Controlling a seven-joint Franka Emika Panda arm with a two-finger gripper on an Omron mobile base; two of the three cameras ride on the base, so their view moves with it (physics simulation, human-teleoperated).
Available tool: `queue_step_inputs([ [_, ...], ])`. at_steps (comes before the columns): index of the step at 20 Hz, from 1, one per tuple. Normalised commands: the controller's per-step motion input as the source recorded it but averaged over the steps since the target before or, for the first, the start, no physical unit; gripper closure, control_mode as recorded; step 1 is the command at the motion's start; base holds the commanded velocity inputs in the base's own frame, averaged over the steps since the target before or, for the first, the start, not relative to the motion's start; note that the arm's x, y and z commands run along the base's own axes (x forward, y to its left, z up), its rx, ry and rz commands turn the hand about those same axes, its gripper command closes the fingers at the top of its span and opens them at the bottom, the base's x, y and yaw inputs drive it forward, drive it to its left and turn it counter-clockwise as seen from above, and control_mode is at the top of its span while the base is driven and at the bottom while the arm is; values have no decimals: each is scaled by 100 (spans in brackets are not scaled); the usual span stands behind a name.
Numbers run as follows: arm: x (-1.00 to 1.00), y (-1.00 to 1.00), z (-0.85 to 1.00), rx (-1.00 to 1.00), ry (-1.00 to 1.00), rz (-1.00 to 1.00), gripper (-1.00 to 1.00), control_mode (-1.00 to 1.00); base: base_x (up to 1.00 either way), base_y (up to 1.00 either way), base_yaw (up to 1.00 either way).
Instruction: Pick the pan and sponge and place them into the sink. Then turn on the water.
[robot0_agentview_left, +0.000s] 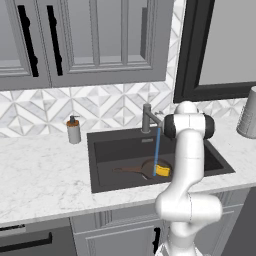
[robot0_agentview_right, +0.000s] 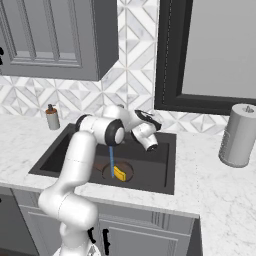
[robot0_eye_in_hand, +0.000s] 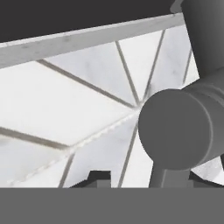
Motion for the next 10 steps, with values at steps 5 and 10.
queue_step_inputs([
  [5,4,-95,0,16,0,-3,100,-100,0,0,0],
  [10,-28,-83,34,22,-6,-1,100,-100,0,0,0],
])
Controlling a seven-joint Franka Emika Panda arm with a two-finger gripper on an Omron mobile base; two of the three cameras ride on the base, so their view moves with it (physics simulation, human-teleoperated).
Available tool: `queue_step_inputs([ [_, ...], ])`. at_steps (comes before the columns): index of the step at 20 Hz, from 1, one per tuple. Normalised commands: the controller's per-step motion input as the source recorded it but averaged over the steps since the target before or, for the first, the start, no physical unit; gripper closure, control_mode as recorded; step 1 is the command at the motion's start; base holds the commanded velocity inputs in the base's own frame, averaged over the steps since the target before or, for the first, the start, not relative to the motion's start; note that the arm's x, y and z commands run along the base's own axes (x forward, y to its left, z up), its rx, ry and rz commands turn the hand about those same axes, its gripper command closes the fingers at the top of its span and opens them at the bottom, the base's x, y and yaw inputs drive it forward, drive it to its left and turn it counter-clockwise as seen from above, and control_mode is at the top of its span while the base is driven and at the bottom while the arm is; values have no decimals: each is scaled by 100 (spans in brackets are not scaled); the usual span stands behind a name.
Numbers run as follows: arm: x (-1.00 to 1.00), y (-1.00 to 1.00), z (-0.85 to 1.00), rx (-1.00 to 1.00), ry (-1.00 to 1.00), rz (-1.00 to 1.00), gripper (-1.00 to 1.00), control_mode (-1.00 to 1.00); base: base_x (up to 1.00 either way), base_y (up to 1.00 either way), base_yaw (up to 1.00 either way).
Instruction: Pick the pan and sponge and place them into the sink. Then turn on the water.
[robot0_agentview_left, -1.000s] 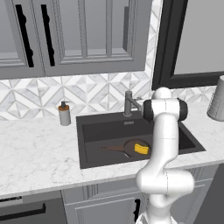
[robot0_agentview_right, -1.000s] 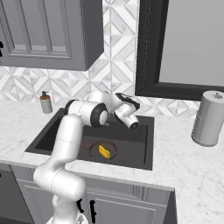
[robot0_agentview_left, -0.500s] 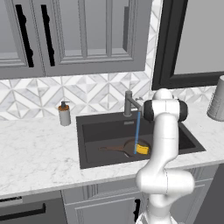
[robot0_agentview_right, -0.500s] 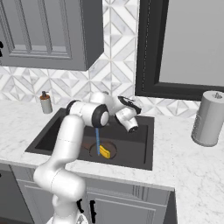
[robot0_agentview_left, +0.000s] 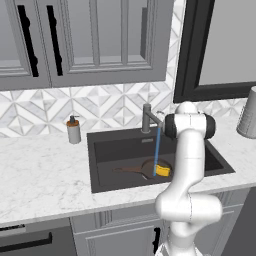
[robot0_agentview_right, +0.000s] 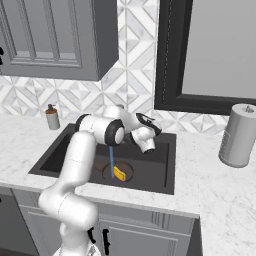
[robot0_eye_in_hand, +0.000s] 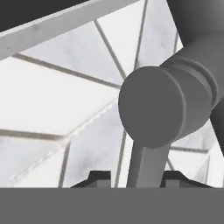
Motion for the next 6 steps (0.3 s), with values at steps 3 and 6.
queue_step_inputs([
  [3,-71,-83,69,26,-10,0,100,-100,0,0,0],
  [6,-80,-85,61,26,-9,0,100,-100,0,0,0],
])
